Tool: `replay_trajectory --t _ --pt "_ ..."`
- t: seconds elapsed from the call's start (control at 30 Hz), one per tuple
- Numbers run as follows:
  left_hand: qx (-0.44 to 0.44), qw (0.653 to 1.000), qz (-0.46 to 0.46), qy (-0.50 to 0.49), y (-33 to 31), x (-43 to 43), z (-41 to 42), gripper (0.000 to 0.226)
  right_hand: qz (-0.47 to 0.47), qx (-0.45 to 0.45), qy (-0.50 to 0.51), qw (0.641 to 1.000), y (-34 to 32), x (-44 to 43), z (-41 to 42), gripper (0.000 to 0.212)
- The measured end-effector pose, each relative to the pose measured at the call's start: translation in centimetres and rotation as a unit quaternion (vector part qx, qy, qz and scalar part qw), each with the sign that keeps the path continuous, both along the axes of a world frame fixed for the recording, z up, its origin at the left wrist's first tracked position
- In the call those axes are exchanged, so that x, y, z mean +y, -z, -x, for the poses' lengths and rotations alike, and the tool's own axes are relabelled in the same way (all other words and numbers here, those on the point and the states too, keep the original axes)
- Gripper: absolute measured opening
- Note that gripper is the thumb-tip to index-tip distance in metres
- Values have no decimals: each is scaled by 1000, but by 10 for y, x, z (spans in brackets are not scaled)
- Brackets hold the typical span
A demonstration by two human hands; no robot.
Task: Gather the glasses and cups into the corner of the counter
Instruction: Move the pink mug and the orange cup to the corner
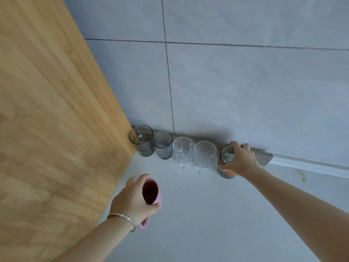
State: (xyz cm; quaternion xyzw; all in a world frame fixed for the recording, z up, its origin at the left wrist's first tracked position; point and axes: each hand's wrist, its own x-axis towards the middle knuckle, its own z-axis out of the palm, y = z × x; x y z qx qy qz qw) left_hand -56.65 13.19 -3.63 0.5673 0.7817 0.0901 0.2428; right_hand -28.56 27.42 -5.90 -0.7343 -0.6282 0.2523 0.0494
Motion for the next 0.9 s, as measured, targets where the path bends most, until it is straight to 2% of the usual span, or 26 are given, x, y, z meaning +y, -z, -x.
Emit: replay_trajectory --t 0.1,0.2,0.3,0.5,0.57,0.6,0.67,0.73,0.8,0.9 --pt "-11 1000 -5 -7 7 8 0 74 -31 22 -5 999 6 12 2 98" --pt "-16 1000 -12 -7 12 15 -2 75 -65 36 16 997 15 6 3 113" --pt "-26 1000 -8 -10 17 18 -5 76 -25 54 92 994 20 -11 5 119" --pt "1 1000 1 -9 19 18 4 76 -48 210 198 956 12 -24 4 95" --pt "26 1000 7 -4 18 26 12 72 -27 219 203 954 11 -31 3 86" --pt "39 999 10 -4 17 33 16 70 5 194 192 962 11 -37 3 77" --pt "57 998 13 -18 14 48 24 67 77 163 163 970 11 -51 5 47" --pt "63 997 15 -31 12 63 29 66 136 218 137 956 10 -66 7 18" --pt "69 997 21 -36 15 74 33 65 170 252 80 950 7 -81 9 20" --pt "98 994 17 -36 20 86 38 55 179 242 12 953 3 -101 12 27"
